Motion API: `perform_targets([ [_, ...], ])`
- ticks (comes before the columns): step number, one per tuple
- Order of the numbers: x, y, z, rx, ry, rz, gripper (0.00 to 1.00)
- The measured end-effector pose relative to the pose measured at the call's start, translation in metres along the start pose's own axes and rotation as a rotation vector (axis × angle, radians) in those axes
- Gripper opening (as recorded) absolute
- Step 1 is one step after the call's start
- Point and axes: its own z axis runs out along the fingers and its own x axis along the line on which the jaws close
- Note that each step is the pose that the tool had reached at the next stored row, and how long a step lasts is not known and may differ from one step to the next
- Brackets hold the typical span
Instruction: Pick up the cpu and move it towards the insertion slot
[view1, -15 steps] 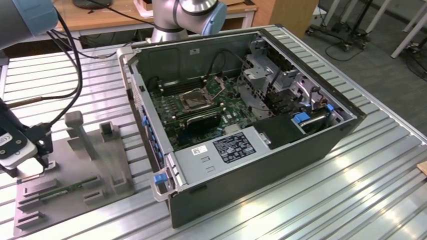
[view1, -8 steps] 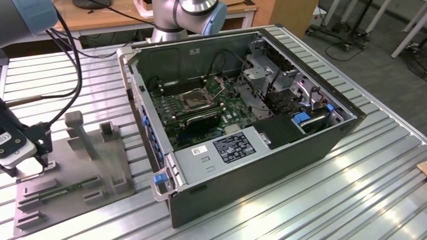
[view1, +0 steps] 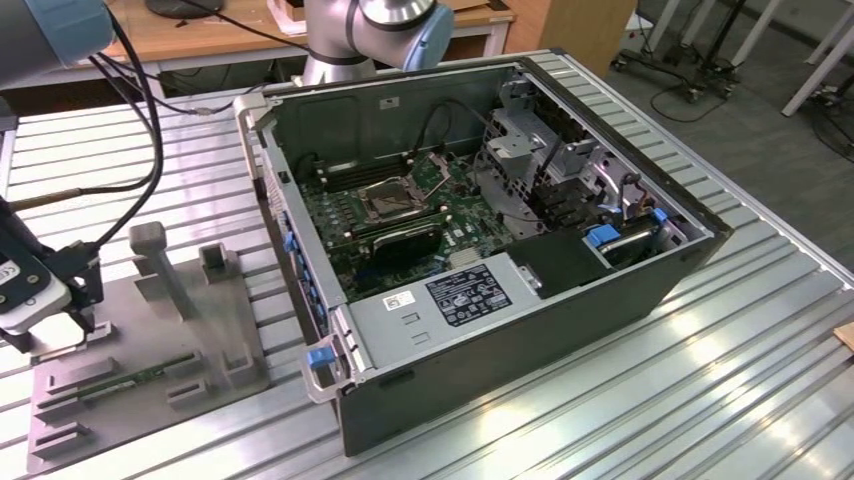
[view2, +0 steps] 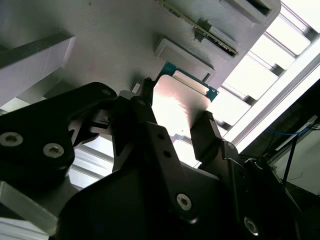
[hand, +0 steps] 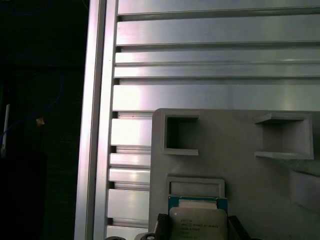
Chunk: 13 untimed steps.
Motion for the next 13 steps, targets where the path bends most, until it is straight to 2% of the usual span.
perform_targets([
  [13, -0.0001, 0.0001, -0.0045, 0.0000, 0.0000, 0.000, 0.54],
])
